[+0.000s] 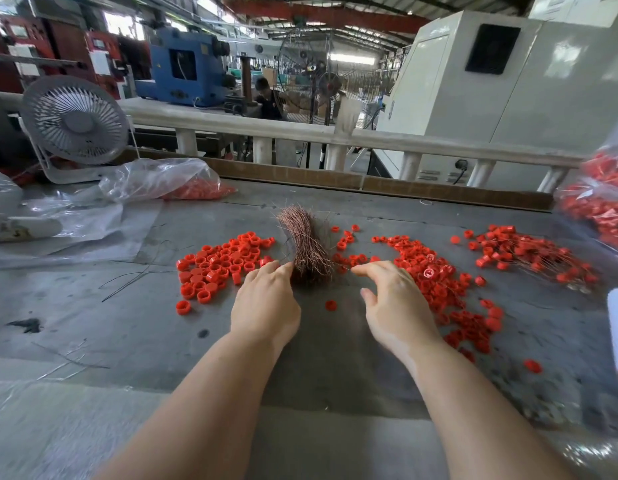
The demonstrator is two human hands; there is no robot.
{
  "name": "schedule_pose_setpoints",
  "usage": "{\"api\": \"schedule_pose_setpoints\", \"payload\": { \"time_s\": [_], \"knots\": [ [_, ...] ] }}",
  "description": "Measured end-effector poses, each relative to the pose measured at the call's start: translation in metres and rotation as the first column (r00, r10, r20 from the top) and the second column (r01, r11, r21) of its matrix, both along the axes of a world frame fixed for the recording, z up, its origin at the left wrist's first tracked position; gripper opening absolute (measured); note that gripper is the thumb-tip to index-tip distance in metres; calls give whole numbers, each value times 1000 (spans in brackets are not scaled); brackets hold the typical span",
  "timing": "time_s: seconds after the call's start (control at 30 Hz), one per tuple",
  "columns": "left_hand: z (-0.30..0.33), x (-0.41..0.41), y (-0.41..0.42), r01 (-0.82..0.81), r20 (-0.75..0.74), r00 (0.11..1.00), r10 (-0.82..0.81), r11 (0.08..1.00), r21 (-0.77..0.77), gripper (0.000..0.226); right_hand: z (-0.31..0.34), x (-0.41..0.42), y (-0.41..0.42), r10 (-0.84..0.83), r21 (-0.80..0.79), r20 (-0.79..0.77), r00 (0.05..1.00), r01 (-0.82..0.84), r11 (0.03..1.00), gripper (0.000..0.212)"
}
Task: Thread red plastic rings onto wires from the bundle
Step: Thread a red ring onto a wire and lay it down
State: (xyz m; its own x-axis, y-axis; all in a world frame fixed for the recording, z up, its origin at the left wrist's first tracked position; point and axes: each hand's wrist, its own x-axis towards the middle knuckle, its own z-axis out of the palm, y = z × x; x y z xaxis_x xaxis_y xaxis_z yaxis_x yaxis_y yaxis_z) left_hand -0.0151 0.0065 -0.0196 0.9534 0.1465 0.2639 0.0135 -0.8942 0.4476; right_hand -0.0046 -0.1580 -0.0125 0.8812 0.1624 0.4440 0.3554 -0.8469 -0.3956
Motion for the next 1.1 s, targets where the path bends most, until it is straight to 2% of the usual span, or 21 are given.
{"api": "schedule_pose_setpoints", "payload": {
  "time_s": [0.27,0.47,0.67,0.87,1.0,1.1],
  "knots": [
    [1,0,0,-56,92,994,61,997,-57,30,2,-4,6,84,58,-33,996,-82,995,25],
    [3,-2,0,-62,106,991,77,989,-131,25,0,-1,8,100,17,-62,993,-99,995,33],
    [7,-6,-1,-67,83,993,82,982,-178,31,1,-2,7,95,52,-41,995,-93,994,30],
    [10,-8,-3,-73,48,995,85,975,-212,32,-3,0,8,39,-68,-111,993,-47,997,43],
    [11,-9,-4,-81,42,995,93,970,-231,33,-4,1,7,-22,-101,-78,997,14,995,42],
    [11,-10,-5,-80,41,995,93,967,-242,35,-6,2,7,-12,-157,-91,996,-2,988,39]
  ]
}}
